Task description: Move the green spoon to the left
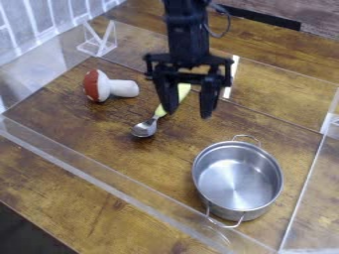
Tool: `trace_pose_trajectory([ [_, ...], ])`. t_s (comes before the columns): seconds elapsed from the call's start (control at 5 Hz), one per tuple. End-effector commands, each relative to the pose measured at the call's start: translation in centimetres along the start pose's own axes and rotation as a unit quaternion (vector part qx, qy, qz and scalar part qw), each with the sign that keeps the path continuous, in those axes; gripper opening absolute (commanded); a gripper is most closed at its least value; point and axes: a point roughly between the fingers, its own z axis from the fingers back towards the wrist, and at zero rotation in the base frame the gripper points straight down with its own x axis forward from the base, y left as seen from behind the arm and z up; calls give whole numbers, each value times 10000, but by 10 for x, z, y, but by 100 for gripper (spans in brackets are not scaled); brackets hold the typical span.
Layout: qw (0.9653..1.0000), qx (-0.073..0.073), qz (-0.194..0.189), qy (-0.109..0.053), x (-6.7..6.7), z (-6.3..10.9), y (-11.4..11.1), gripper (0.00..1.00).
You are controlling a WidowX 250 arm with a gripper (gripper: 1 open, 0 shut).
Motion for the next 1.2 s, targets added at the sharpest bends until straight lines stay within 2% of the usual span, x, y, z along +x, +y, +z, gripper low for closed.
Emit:
trace_pose_trajectory([
  [0.0, 9984, 61, -336, -442, -6, 16, -3, 100],
  [0.2, 9975, 157, -511, -463, -9, 9, 8, 100],
  [0.4, 9965, 239, -641, -485, -13, -1, 29, 100],
  [0.6, 9949, 270, -850, -474, -16, -11, 41, 100],
  [0.8, 9940, 269, -934, -511, -10, -15, 38, 100],
  [1.0, 9933, 274, -1000, -506, -9, -19, 36, 0],
])
